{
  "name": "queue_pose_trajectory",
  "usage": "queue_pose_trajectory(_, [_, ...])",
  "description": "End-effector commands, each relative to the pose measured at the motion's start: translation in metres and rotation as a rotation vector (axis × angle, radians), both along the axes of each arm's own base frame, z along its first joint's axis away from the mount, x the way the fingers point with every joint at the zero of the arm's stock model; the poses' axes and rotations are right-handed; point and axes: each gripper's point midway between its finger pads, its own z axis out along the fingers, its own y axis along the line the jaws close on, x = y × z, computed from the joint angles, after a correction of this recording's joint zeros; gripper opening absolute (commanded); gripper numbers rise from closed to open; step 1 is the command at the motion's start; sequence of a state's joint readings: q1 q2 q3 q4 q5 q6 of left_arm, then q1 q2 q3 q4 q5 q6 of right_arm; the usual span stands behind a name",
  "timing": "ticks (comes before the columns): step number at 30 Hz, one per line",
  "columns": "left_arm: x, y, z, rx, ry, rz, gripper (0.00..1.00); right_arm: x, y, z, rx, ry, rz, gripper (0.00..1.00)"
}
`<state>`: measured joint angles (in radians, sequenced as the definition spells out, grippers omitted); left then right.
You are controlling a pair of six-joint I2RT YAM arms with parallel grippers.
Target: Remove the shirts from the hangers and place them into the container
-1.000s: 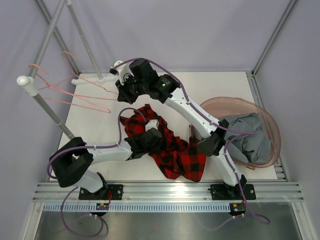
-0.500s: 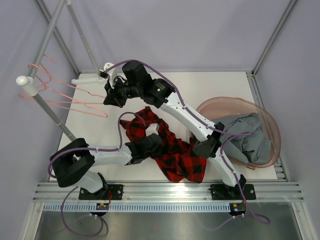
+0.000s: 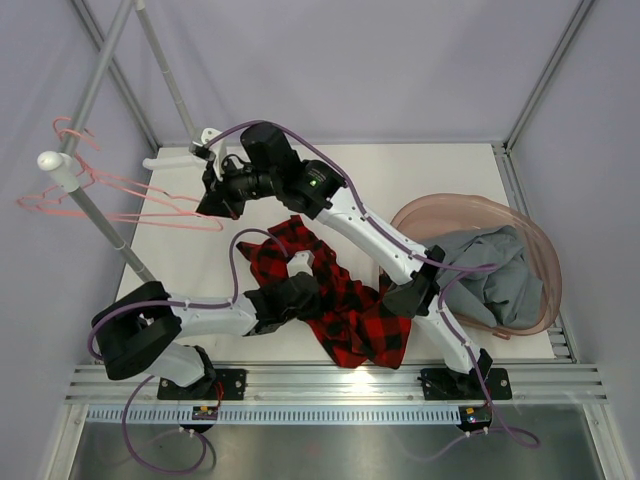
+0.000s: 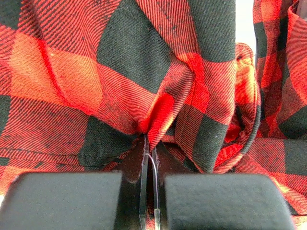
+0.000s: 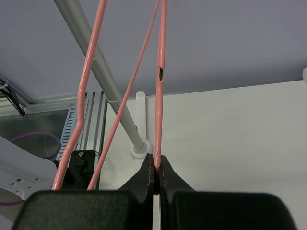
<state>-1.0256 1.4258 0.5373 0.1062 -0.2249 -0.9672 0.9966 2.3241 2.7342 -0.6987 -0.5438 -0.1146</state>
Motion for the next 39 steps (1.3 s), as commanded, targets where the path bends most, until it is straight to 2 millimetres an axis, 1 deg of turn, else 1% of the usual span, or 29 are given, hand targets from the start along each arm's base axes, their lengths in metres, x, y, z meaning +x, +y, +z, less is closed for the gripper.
queue_pose_trajectory(1, [-0.002, 0.003, 0.001, -0.009, -0.013, 0.005, 0.0, -0.029, 0.0, 0.055, 0.176, -0.34, 0.258, 0.0])
queue_pose_trajectory(8, [-0.004, 0.002, -0.001, -0.018, -0.008, -0.005, 0.0, -0.032, 0.001, 0.079, 0.251, -0.375, 0.261, 0.0])
queue_pose_trajectory(15, [-0.005, 0.0, -0.004, -0.022, -0.003, -0.01, 0.0, -0.028, -0.002, 0.086, 0.256, -0.41, 0.229, 0.0])
queue_pose_trajectory(21, [-0.005, -0.005, -0.008, -0.03, 0.008, -0.02, 0.0, -0.017, -0.008, 0.091, 0.248, -0.427, 0.19, 0.0])
queue_pose_trajectory(23, [-0.005, -0.006, -0.009, -0.033, 0.01, -0.019, 0.0, -0.013, -0.013, 0.096, 0.254, -0.438, 0.177, 0.0])
queue_pose_trajectory(24, [-0.005, -0.006, -0.009, -0.033, 0.01, -0.019, 0.0, -0.013, -0.017, 0.102, 0.26, -0.444, 0.175, 0.0])
queue_pose_trajectory(28, [-0.004, -0.01, -0.009, -0.037, 0.013, -0.024, 0.0, -0.009, -0.025, 0.109, 0.267, -0.446, 0.166, 0.0])
queue_pose_trajectory(36, [-0.005, -0.01, -0.011, -0.034, 0.021, -0.025, 0.0, -0.004, -0.035, 0.125, 0.302, -0.462, 0.155, 0.0])
queue_pose_trajectory(37, [-0.005, -0.01, -0.011, -0.032, 0.02, -0.025, 0.0, -0.006, -0.034, 0.128, 0.314, -0.458, 0.165, 0.0])
queue_pose_trajectory(39, [-0.004, -0.011, -0.009, -0.036, 0.017, -0.025, 0.0, -0.004, -0.035, 0.129, 0.319, -0.462, 0.159, 0.0])
